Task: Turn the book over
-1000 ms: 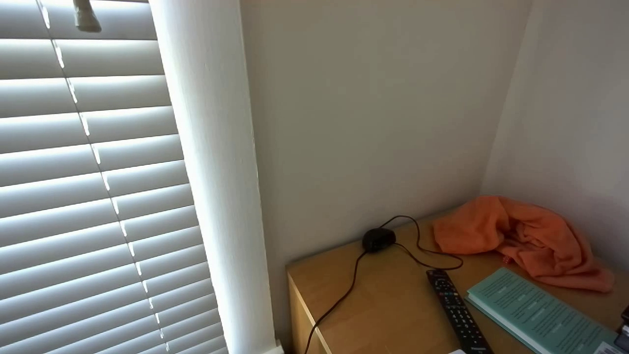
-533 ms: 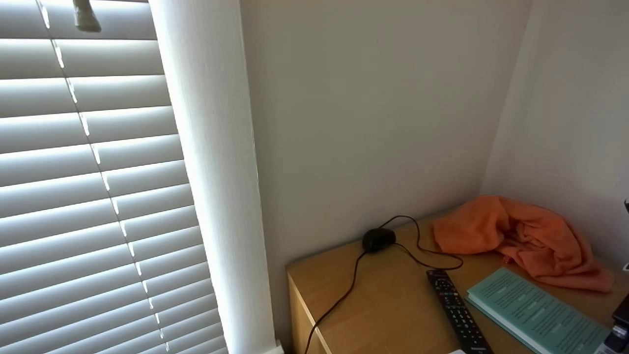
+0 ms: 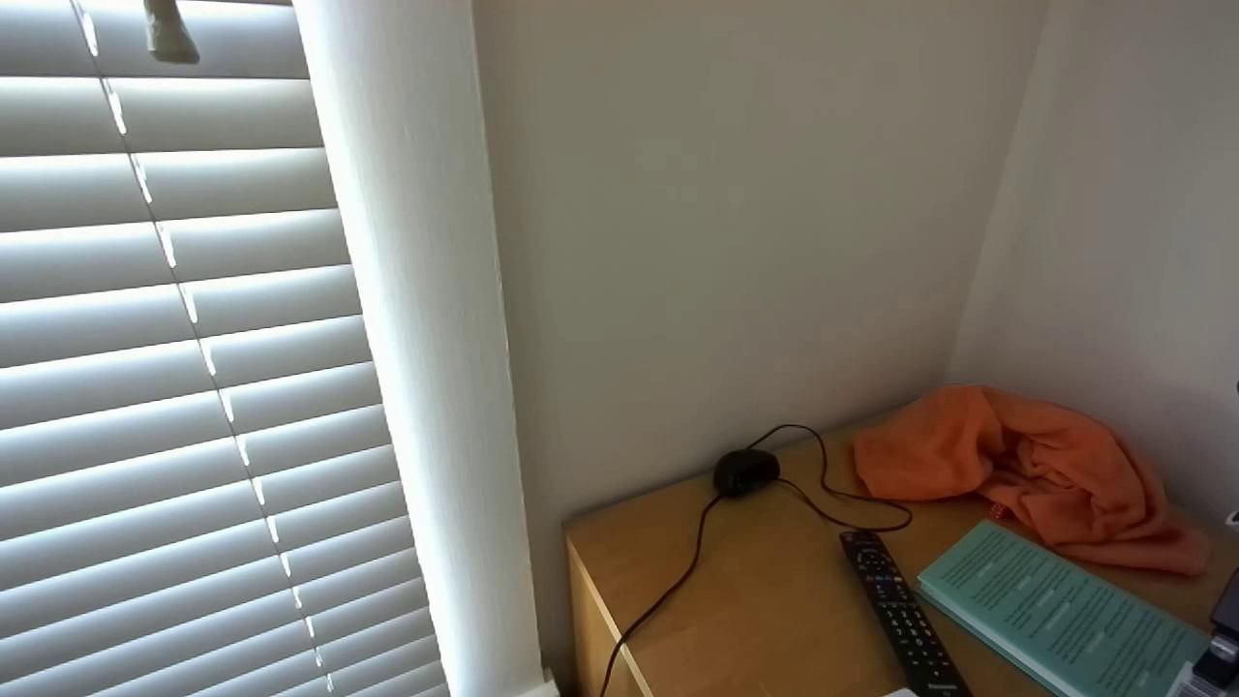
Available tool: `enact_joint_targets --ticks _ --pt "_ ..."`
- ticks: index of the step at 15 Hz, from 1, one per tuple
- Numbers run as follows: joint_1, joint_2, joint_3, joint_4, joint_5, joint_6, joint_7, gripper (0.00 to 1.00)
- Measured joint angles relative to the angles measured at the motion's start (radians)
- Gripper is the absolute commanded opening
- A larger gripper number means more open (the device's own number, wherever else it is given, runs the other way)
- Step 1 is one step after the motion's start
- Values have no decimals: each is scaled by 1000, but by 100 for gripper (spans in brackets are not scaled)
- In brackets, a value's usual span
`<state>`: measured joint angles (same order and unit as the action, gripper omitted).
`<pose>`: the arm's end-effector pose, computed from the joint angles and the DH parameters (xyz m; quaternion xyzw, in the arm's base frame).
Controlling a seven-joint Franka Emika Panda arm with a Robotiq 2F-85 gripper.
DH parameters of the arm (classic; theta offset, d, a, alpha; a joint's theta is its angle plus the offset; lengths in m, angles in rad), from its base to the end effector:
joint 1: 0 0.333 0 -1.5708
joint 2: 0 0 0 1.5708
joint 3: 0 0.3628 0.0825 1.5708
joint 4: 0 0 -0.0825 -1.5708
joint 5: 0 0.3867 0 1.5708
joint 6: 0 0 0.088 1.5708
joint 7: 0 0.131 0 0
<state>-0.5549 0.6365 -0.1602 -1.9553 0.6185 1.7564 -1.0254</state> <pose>0.4448 -0.3013 0.1448 -0.9022 0.0373 0.0882 0.4205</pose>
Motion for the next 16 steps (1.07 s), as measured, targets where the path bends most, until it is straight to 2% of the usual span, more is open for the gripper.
enact_joint_targets --ticks 5,9,12,16 --pt "16 -24 -10 -5 -2 7 13 17" --pt "76 -98 -28 -50 -22 84 89 17" --pt "138 -179 -33 -93 -89 159 185 17" --pt "226 -288 -33 -153 -236 254 352 17"
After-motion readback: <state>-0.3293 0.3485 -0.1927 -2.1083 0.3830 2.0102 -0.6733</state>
